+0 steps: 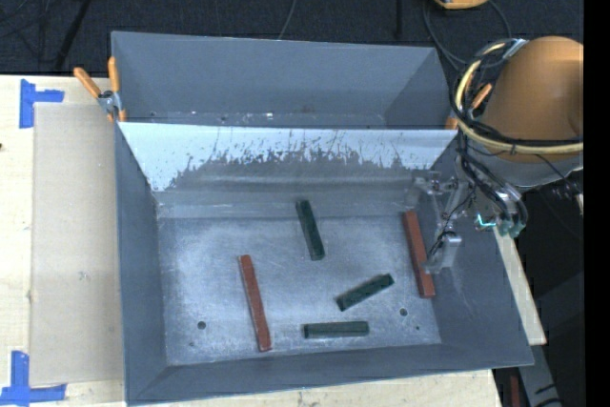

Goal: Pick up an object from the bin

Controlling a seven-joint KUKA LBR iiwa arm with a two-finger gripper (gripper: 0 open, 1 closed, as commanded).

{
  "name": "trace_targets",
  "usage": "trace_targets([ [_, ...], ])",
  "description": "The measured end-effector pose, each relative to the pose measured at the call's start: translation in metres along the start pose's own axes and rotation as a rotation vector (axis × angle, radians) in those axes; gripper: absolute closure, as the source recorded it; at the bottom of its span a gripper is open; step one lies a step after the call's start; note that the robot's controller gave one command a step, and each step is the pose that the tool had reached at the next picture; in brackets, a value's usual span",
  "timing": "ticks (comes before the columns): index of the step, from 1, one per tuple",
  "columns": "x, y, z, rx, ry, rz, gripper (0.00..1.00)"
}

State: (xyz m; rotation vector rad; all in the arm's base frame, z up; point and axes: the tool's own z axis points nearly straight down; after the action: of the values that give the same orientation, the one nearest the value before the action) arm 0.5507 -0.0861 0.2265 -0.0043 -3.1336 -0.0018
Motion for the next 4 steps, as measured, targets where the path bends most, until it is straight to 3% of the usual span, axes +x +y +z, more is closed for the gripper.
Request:
trace_targets([
  [1, 0.034, 0.040, 0.095, -0.001, 0.000, 0.240, 0.00],
  [2, 0.013, 0.038, 0.161, 0.001, -0.002, 0.212, 0.00],
  [3, 0.013, 0.038, 0.157, 0.001, -0.007, 0.209, 1.00],
  [4, 0.040, 0.031, 0.036, 0.001, -0.015, 0.180, 1.00],
])
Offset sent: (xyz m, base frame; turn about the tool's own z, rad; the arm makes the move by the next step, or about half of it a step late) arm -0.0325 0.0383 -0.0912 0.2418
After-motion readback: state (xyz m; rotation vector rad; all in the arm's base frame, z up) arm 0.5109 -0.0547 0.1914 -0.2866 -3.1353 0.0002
